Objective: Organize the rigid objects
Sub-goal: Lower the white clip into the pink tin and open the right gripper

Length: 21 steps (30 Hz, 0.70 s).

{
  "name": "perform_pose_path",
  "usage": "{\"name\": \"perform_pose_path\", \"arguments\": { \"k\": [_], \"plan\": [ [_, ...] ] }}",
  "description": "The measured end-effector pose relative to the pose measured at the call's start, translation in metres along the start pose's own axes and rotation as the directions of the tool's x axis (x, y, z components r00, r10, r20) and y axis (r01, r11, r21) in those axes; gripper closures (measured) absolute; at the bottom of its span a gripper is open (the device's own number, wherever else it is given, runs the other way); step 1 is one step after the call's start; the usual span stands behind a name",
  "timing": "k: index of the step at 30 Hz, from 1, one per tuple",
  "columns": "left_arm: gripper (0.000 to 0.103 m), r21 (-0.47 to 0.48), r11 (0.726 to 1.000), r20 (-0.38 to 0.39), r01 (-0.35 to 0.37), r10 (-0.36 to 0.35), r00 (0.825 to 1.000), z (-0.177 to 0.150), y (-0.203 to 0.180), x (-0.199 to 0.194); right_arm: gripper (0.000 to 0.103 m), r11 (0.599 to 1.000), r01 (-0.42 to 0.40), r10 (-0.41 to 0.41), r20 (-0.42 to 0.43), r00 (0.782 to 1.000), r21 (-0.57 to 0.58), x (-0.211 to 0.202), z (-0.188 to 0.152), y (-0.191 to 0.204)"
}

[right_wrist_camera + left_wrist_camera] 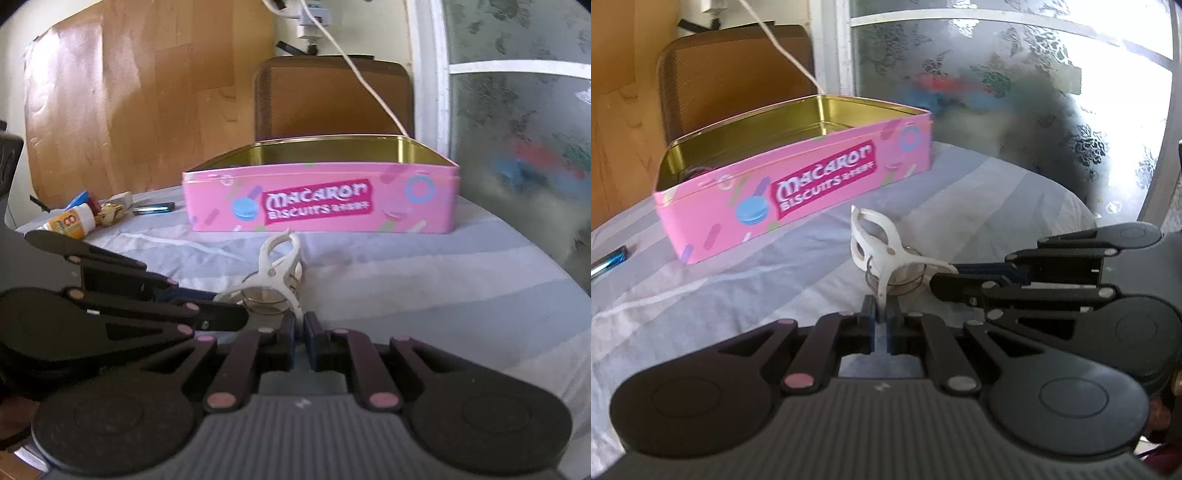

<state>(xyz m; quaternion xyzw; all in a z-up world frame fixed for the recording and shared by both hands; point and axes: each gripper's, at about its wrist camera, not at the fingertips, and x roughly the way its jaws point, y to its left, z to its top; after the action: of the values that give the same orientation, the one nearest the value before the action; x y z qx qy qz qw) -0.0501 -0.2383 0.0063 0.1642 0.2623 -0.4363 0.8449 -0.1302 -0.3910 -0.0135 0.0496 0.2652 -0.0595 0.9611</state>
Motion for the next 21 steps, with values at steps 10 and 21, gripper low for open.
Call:
{"name": "perform_pose_path", "arguments": {
  "k": [10, 21],
  "plan": [
    [0.096, 0.098, 0.985, 0.214, -0.142, 0.118, 0.97, 0.085, 0.013, -0.019, 0.095, 0.995, 0.046, -0.023, 0.264, 0.964, -0.083, -0.015, 0.053, -0.004],
    [0.095, -0.107, 0.969, 0.162, -0.224, 0.239, 0.958, 0.132, 0.094, 0.066, 0.095, 0.995, -0.093, 0.086, 0.187, 0.979, 0.027, 0.116, 0.133, -0.027]
  ]
}}
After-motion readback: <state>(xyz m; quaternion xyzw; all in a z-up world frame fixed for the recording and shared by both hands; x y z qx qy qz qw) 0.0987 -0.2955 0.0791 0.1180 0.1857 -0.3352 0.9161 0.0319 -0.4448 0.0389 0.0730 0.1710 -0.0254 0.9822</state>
